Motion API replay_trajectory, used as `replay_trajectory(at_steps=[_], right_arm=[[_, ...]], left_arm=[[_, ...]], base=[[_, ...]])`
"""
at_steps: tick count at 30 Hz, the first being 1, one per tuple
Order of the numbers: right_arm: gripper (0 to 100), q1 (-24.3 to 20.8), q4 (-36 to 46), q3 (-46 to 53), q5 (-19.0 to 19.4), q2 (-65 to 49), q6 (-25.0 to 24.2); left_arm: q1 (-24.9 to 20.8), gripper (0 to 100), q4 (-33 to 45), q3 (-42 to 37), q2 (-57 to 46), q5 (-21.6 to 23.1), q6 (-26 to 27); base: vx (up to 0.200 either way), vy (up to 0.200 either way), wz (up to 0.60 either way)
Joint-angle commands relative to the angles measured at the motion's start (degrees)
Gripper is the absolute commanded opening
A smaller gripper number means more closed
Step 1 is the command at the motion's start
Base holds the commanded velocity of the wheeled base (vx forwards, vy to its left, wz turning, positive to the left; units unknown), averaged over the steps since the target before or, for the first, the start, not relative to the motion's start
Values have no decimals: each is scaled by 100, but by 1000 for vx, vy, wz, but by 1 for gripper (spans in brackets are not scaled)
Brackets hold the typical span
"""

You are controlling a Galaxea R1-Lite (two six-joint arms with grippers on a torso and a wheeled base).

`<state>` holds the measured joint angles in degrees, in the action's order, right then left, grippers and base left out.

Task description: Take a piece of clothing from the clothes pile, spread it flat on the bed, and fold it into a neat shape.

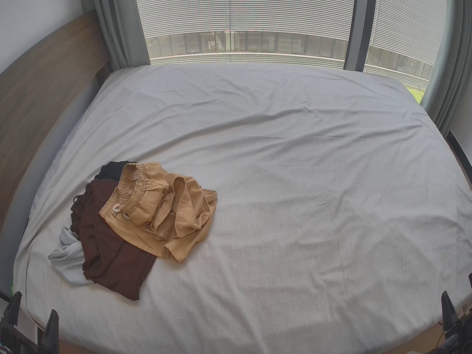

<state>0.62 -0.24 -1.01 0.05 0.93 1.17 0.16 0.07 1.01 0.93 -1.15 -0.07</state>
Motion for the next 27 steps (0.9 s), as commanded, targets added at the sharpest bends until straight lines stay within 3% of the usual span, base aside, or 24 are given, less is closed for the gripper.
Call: replay_trajectory(at_steps=[1, 27], right_arm=[[100, -1, -2, 101, 4, -75, -12], [100, -1, -2, 101, -22, -75, -38]], left_arm=[[2, 100, -7, -101, -84, -8, -37], [-7, 100, -7, -101, -84, 35, -1]], base=[[0, 0, 0], [0, 0, 0]])
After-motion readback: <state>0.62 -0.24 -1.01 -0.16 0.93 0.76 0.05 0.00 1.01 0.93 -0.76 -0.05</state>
